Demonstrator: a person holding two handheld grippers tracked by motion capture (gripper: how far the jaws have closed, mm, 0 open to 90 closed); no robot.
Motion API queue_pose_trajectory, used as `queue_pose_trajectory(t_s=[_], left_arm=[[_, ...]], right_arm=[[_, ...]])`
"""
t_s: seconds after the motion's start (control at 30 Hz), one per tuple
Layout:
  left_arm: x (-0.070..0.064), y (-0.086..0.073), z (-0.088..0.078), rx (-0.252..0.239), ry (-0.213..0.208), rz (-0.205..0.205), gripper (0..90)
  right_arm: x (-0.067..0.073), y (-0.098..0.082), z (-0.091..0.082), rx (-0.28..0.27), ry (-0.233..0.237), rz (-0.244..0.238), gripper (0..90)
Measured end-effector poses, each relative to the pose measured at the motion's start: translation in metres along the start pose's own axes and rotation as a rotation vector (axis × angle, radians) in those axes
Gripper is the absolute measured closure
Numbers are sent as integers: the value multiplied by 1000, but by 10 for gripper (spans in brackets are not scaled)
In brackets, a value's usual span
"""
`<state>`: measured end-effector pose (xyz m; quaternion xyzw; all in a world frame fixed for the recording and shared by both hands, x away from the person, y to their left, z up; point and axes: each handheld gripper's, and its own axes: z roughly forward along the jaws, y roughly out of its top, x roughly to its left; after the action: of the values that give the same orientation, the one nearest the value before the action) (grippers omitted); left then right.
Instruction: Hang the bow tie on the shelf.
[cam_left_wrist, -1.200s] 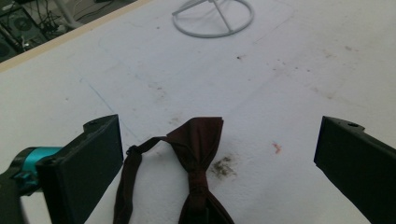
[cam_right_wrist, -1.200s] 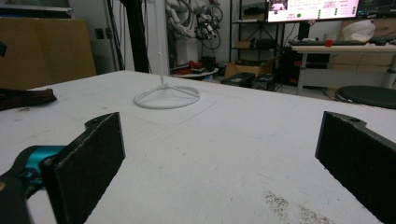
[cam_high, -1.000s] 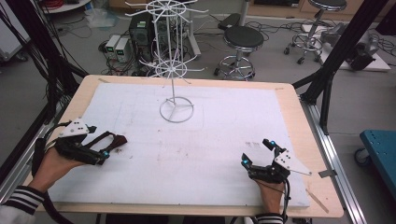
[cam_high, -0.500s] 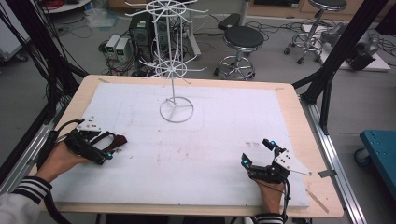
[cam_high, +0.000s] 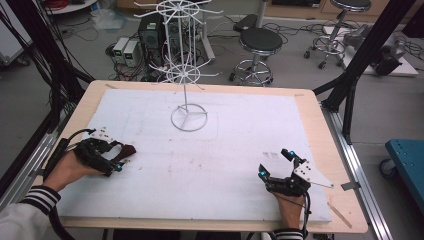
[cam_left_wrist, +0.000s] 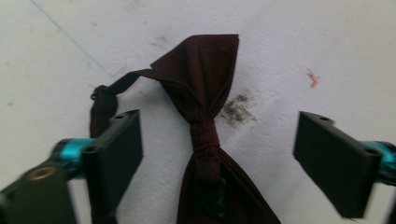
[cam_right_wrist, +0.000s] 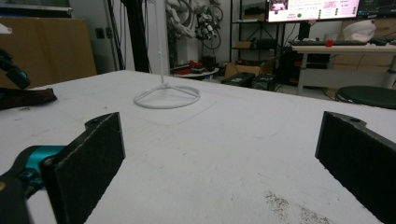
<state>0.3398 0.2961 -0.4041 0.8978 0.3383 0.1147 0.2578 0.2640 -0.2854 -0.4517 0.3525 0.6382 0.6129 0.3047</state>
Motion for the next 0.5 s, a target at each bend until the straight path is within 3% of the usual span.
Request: queue_pose_trajectory(t_s=[0.17, 0.33, 0.5], left_arm=[[2, 0, 4, 33, 13, -20, 227], [6, -1, 5, 44, 2, -46, 338], [6, 0, 7, 70, 4, -45, 439]], right_arm=[[0, 0, 0, 0, 1, 1, 7], [0, 0, 0, 4, -1, 6, 7], [0, 0, 0, 1, 1, 0, 7]])
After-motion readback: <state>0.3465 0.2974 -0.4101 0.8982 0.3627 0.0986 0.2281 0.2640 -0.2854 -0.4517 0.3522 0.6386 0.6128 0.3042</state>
